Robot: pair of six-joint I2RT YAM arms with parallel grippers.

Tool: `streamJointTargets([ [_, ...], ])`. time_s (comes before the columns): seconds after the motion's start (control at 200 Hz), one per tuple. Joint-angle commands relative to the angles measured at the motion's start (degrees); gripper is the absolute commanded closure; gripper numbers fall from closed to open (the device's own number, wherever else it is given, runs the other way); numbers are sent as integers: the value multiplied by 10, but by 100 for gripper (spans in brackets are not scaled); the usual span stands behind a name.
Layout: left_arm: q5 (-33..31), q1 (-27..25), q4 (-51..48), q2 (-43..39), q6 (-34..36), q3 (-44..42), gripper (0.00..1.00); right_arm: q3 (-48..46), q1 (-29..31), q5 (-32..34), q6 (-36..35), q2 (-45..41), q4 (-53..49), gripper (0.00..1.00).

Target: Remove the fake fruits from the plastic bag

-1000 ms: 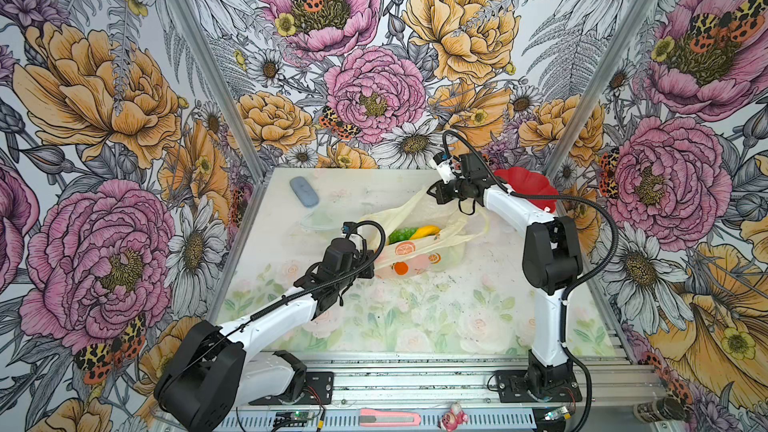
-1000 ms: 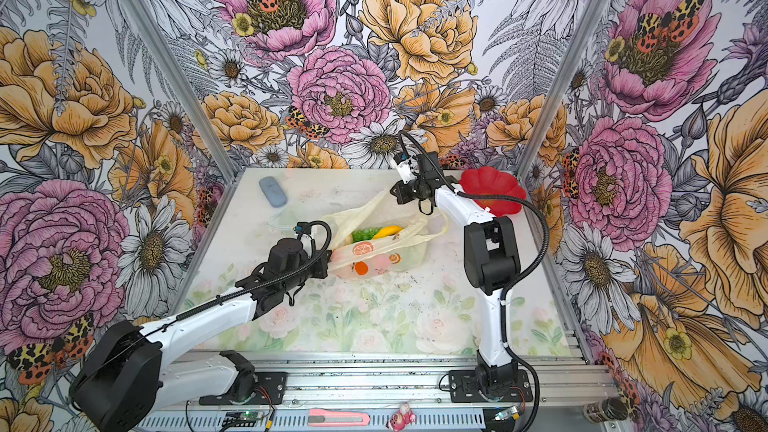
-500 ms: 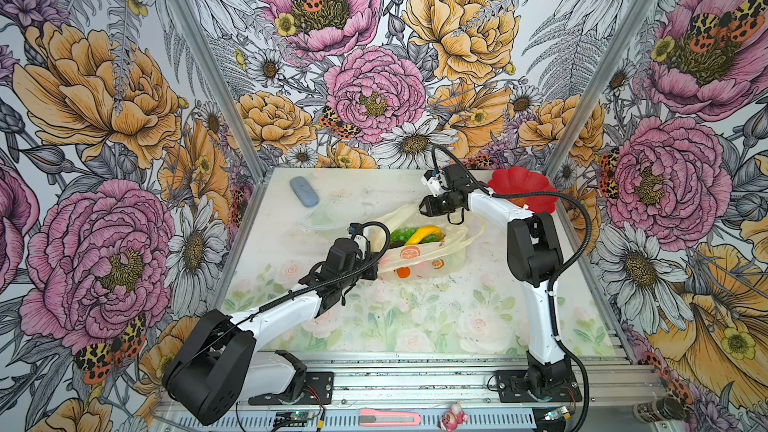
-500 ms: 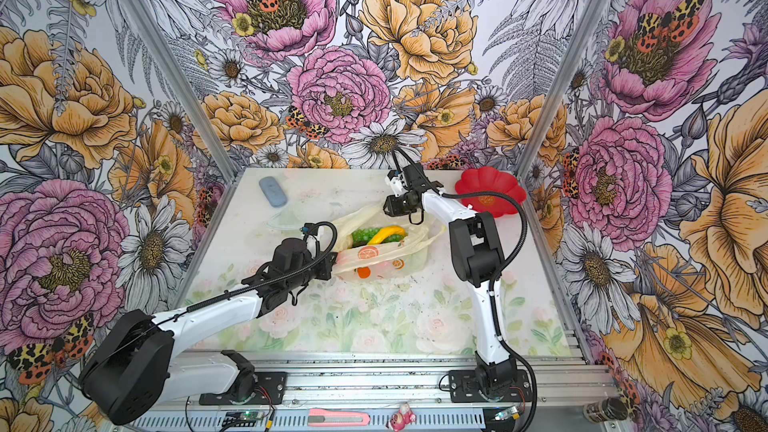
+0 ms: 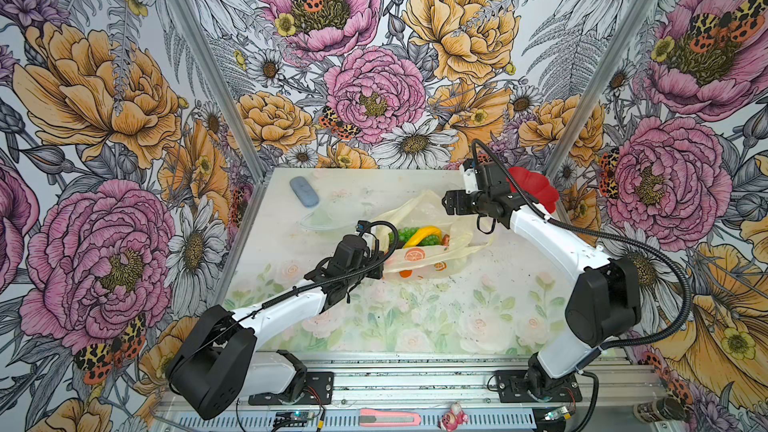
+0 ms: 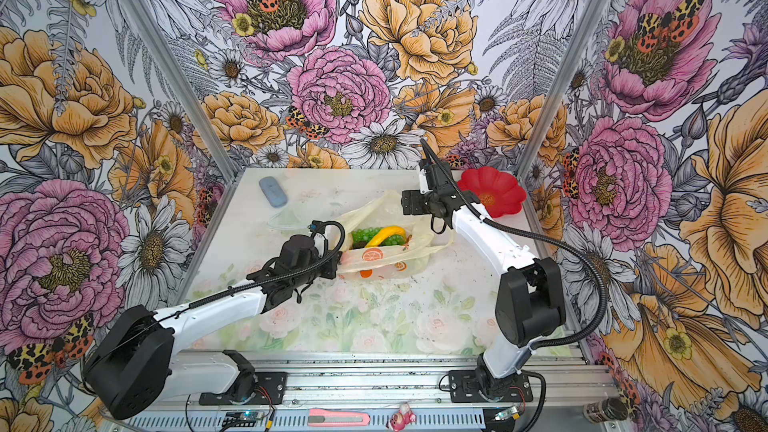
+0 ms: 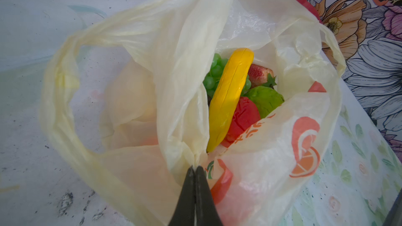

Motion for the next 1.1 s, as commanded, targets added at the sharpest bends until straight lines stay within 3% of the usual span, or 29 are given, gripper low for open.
streamJointTargets([
  [0.0, -12, -4, -7, 6, 15, 18, 100, -47, -3, 78, 5, -1, -6, 8],
  [0.245, -9, -5, -6, 15, 11, 22, 100, -57, -28, 75, -5, 50, 3, 7],
  [0.42, -10, -5, -6, 13, 8, 20, 98, -64, -29, -46, 15, 93, 43, 21],
  [0.495, -10, -4, -18, 11, 10, 25, 91, -63, -29, -106, 28, 111, 64, 35],
  [0.595, -20, 1, -86, 9, 11, 62, 72, -67, -28, -181, 44, 119, 98, 54],
  [0.736, -119, -4, -225, -5, 12, 140, 46, -77, -27, -220, 55, 98, 122, 80],
  [0.886, -192, -10, -292, -13, 18, 208, 23, -91, -22, -246, 49, 68, 130, 92],
  [0.996, -185, 4, -305, 23, 21, 251, 17, -108, -16, -270, 51, 52, 150, 96],
  [1.091, -131, 27, -308, 76, 19, 282, 14, -123, -14, -296, 59, 43, 173, 99],
])
